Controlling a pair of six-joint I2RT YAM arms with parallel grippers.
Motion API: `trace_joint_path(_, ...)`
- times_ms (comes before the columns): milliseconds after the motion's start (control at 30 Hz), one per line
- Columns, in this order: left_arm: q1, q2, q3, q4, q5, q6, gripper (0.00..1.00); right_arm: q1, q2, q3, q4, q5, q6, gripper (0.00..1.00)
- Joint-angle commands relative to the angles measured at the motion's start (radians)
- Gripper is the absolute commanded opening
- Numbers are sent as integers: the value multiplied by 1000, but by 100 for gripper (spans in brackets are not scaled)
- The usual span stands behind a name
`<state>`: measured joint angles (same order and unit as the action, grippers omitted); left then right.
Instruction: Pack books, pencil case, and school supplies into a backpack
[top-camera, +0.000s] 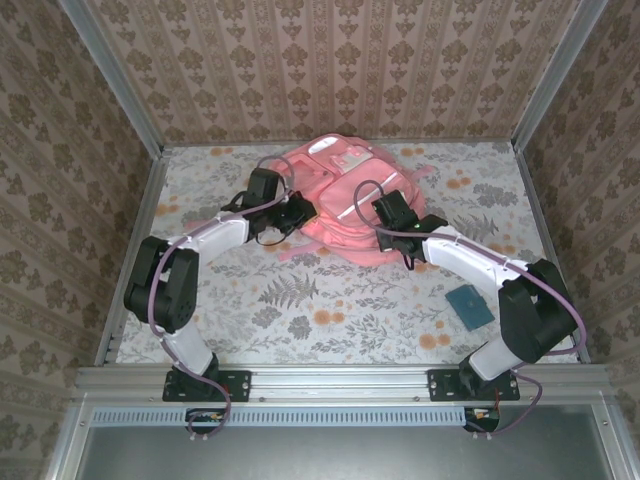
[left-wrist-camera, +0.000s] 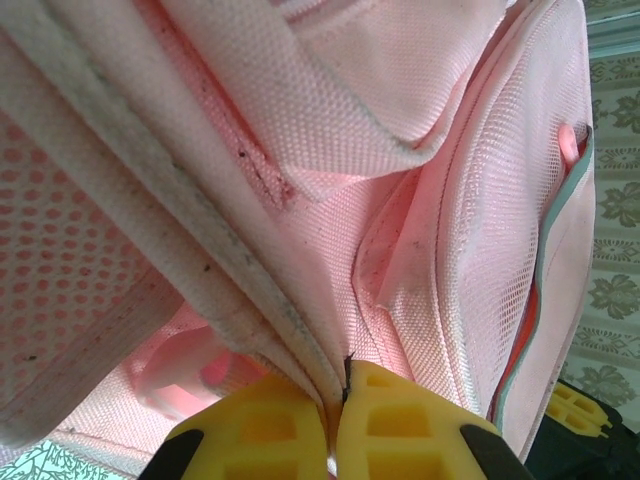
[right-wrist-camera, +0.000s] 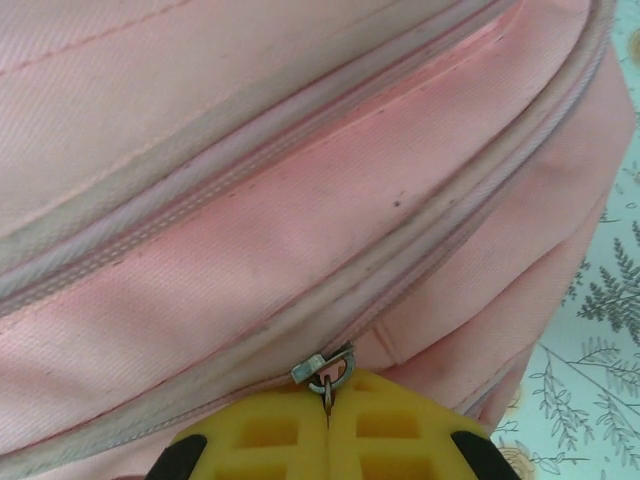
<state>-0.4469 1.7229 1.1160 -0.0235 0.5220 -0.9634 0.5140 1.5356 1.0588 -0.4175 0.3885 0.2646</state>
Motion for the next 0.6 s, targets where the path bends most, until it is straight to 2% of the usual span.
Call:
trace_joint_path(0, 60, -48, -1, -33, -35, 71, 0, -30, -19, 48, -65, 5, 2, 0)
trace_joint_path(67, 76, -48, 6, -49, -39, 84, 0, -3, -34, 51, -62, -185, -22, 0)
trace_joint_path(100, 86, -50, 9, -62, -46, 94, 4, 19, -42, 50, -59, -284, -22, 0)
trace_joint_path(200, 120, -81, 2, -116, -95, 122, 27, 95, -51, 45, -27, -479, 13, 0)
trace_joint_path(300, 160, -155, -46, -157, -146, 126, 52, 150, -31, 43, 40, -573, 97, 0)
trace_joint_path(367, 186, -217, -97, -184, -183, 117, 60, 178, -5, 52, 87, -595, 156, 0)
trace_joint_path(467, 205, -340, -187, -216, -210, 86, 65, 214, 55, 95, 130, -607, 214, 0)
trace_joint_path(567, 195, -451, -292, -196, -171, 11, 66, 252, 137, 174, 132, -600, 244, 0)
